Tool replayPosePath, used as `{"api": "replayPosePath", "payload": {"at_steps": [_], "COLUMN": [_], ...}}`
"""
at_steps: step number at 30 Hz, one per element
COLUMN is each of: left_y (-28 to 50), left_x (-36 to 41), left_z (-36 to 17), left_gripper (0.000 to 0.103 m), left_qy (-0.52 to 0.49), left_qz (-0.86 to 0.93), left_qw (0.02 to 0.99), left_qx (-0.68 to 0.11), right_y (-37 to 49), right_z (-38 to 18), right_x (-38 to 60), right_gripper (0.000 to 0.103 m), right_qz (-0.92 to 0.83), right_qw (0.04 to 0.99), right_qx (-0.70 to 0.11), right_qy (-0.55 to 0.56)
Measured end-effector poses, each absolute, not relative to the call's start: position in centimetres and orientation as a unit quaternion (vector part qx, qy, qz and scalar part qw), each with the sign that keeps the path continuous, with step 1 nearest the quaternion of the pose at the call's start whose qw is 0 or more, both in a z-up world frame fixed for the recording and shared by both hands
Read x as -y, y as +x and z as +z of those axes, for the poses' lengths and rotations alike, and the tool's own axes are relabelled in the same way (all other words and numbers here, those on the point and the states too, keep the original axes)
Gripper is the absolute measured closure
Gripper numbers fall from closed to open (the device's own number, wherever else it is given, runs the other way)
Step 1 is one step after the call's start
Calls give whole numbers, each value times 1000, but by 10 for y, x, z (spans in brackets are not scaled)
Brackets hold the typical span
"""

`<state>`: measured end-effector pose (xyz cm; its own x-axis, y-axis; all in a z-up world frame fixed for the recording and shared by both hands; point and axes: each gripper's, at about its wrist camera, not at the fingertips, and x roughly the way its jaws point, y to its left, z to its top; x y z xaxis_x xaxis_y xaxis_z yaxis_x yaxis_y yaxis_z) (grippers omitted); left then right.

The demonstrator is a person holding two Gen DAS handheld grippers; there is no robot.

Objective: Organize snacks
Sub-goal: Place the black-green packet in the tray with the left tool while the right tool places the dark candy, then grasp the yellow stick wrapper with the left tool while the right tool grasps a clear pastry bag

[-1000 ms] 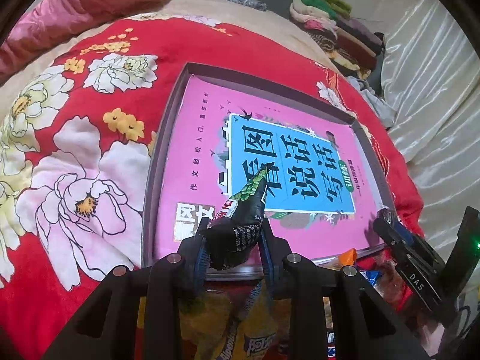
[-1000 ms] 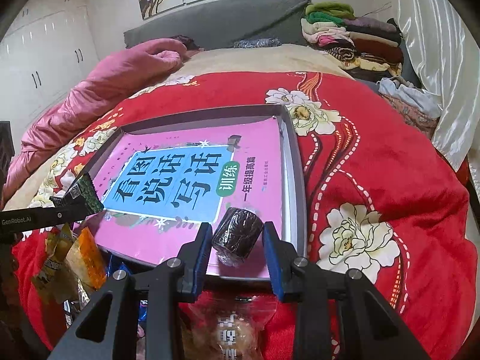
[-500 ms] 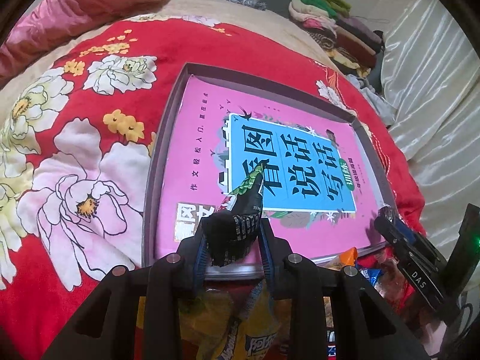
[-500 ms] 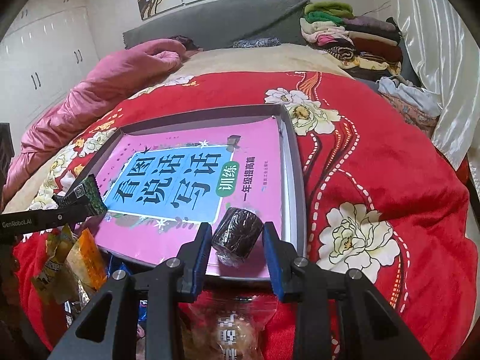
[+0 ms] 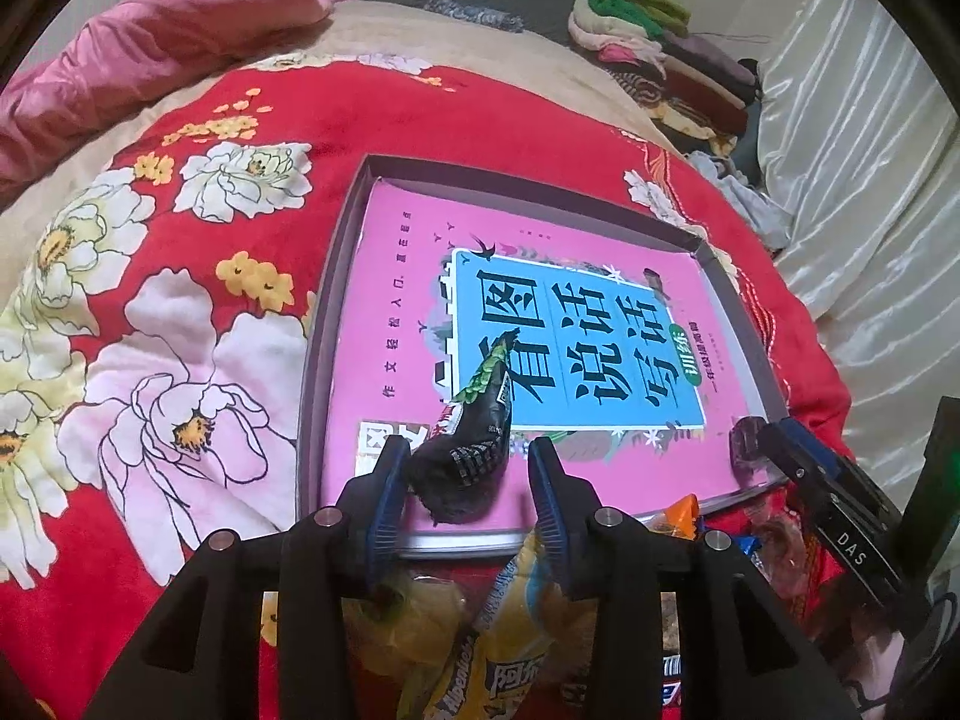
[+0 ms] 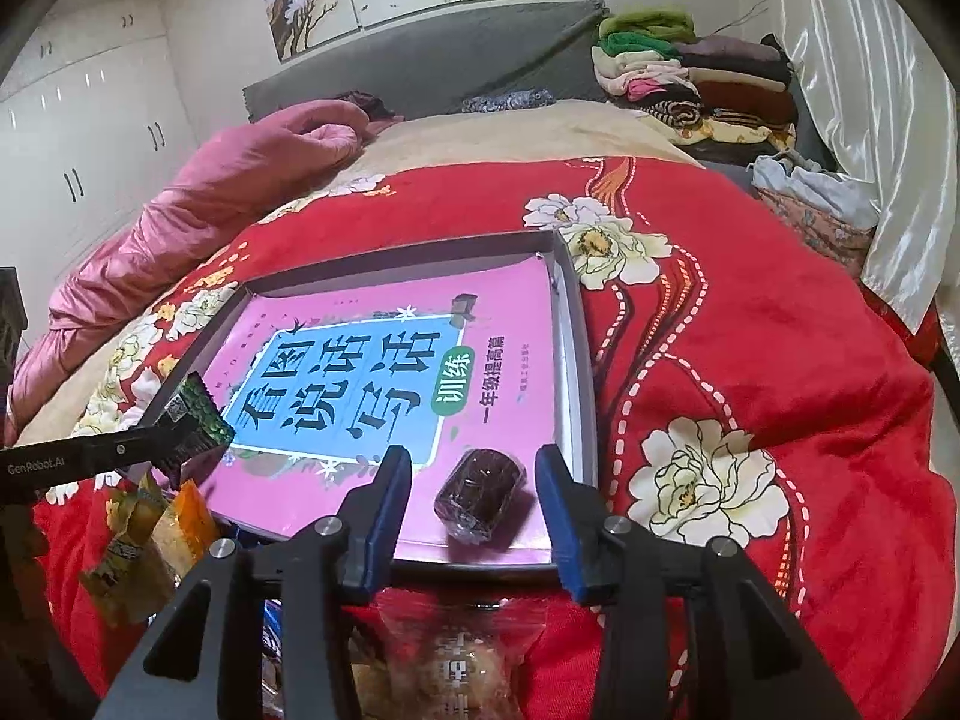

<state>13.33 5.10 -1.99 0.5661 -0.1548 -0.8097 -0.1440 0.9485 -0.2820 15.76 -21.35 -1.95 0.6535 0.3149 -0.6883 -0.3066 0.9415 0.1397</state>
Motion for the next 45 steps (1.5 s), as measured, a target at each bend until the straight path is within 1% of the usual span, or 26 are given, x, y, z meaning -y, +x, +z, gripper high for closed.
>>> {"api": "replayPosePath", "payload": {"at_steps": [2,3,4,5,14,16,20,22,30,37,45], "left_y": [132,132,131,130,124,122,117,114,102,92,81], "left_x": [-51,-52,-52,-53,-57,-58,-61,-61,-60,-58,-52], "left_z": [-19,-18,-16,-15,3,7,12,14,18,15,10], "left_gripper": [58,56,49,47,46,46,46,46,46,46,46], "left_qy": [-161,-161,-161,-161,-161,-159,-156,-152,-135,-124,-117], "left_qz": [-4,-4,-4,-5,-9,-7,-8,-9,-11,-15,-24], "left_qw": [870,871,872,873,882,885,887,888,889,886,880], "left_qx": [-465,-464,-463,-461,-442,-439,-435,-434,-438,-446,-459], "right_y": [157,157,156,156,151,150,149,147,138,124,112], "right_z": [-18,-17,-16,-15,-6,-4,-1,0,2,-1,-6], "right_x": [213,214,214,215,221,224,228,230,235,243,239], "right_gripper": [58,55,54,53,49,46,45,42,40,38,38], "right_qz": [172,174,175,175,177,177,178,176,170,161,158], "right_qw": [910,910,911,912,918,918,919,919,921,913,907], "right_qx": [-378,-376,-373,-371,-354,-352,-348,-349,-349,-370,-387], "right_qy": [7,9,11,12,30,34,45,47,46,63,50]}}
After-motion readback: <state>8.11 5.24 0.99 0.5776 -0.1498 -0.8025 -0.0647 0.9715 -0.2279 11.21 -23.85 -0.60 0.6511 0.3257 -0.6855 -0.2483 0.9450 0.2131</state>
